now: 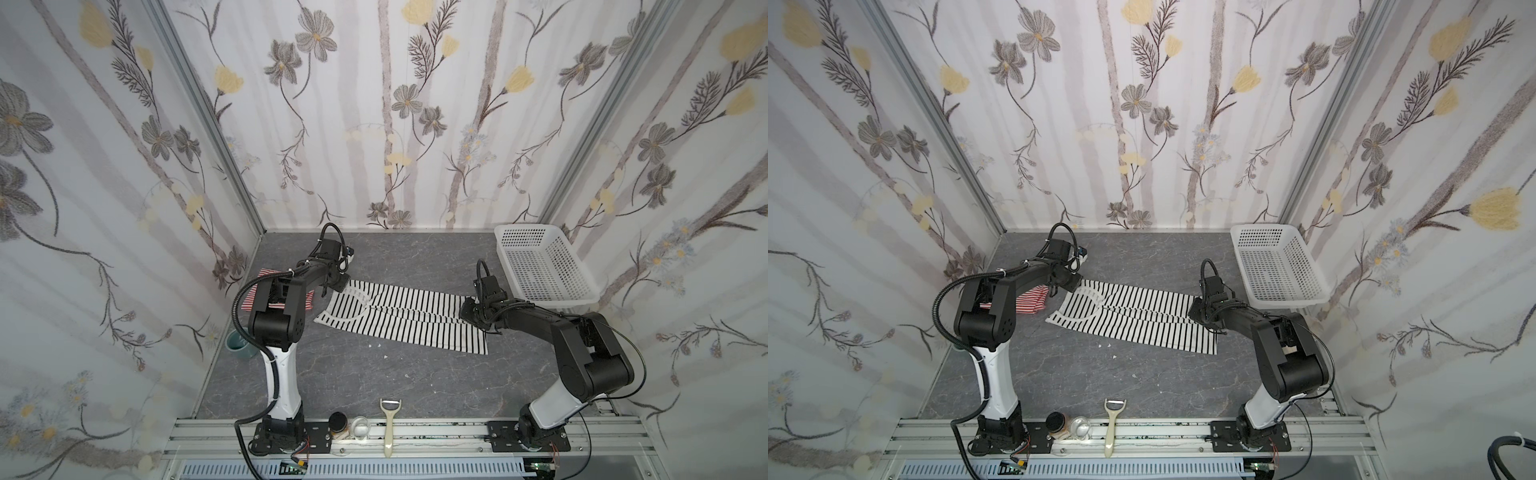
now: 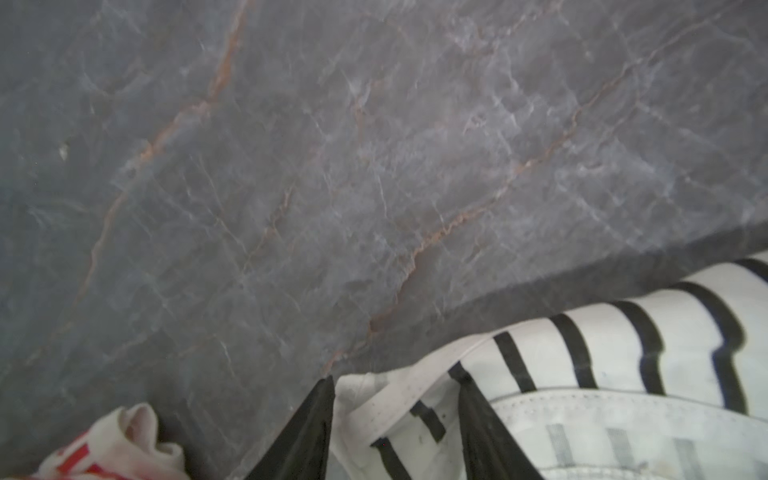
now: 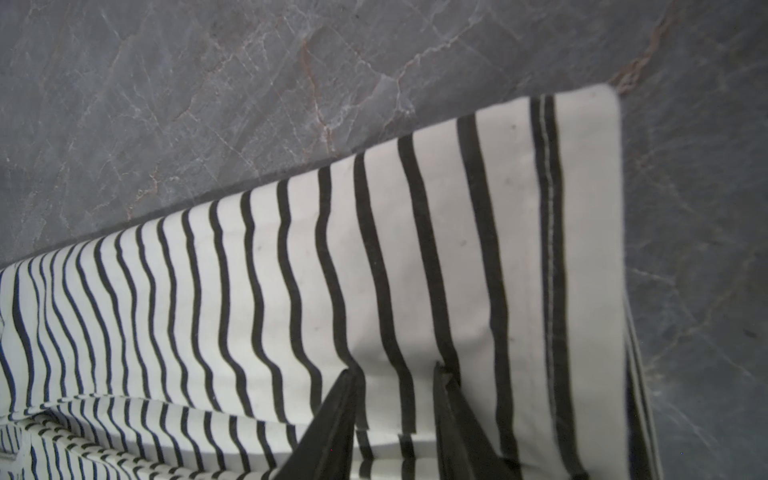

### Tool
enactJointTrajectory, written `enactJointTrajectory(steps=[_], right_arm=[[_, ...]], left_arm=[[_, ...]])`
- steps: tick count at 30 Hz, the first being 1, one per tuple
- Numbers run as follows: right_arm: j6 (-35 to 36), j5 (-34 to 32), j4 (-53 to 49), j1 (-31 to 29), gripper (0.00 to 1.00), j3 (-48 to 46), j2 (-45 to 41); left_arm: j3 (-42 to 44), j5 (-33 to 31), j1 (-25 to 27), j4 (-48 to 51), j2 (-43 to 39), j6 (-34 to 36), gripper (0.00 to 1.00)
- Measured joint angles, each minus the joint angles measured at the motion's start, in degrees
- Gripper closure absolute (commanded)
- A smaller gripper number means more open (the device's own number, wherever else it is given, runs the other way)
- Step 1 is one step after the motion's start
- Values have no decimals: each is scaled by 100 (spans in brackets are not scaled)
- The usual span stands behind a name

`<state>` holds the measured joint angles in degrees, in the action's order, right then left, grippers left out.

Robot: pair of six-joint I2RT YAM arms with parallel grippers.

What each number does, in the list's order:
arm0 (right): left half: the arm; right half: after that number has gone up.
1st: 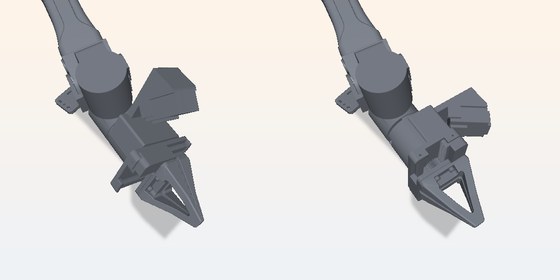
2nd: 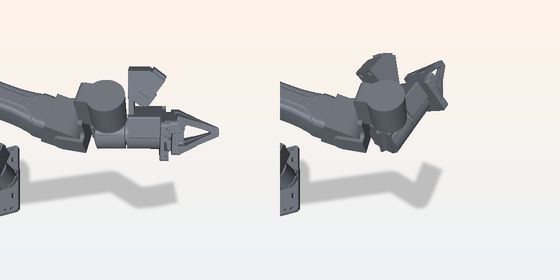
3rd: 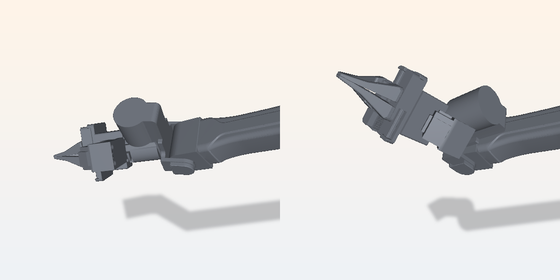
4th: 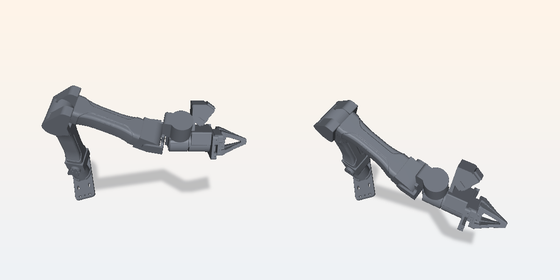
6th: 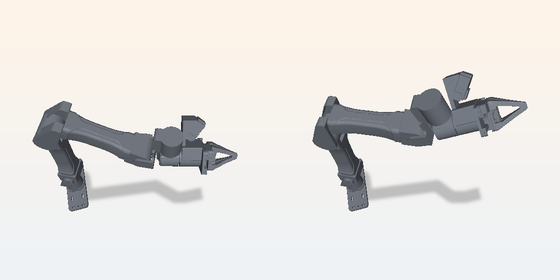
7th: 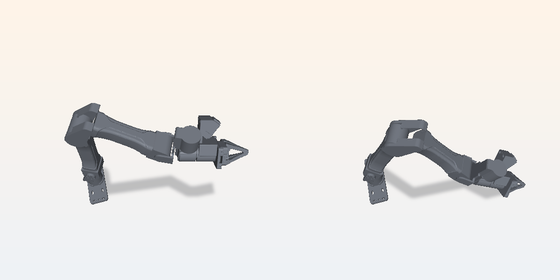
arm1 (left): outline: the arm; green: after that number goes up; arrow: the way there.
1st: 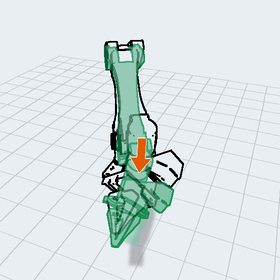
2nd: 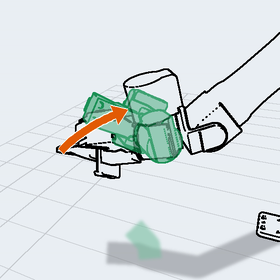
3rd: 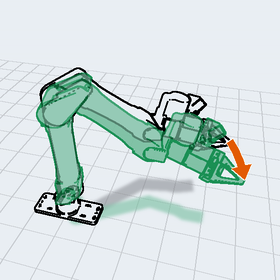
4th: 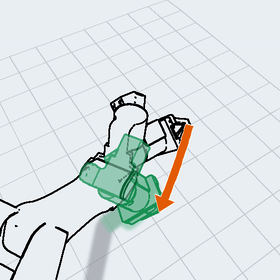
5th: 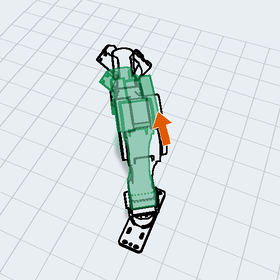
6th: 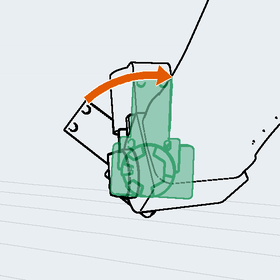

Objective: Fold and stack the tank tops

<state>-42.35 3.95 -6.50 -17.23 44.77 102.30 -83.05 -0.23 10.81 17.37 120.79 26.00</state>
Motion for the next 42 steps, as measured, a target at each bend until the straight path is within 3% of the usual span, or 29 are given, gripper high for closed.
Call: enactJointTrajectory(steps=[7, 18, 24, 30, 42], right_arm=[[-184, -63, 337, -363, 66, -490, -341], [-817, -149, 343, -1611, 65, -944, -866], [-1123, -140, -166, -2096, 64, -942, -1185], [-1078, -221, -474, -2094, 63, -638, -1421], [-111, -280, -649, -1377, 63, 203, -527]], left_arm=[[-1502, -553, 350, -70, 1032, 323, 48], [-4183, -507, 881, -26, 2745, 391, 47], [-4913, -538, 931, 186, 2931, 291, 46], [-4350, -590, 918, 243, 2120, 48, 45], [-787, 610, 1287, 232, -262, -540, 46]])
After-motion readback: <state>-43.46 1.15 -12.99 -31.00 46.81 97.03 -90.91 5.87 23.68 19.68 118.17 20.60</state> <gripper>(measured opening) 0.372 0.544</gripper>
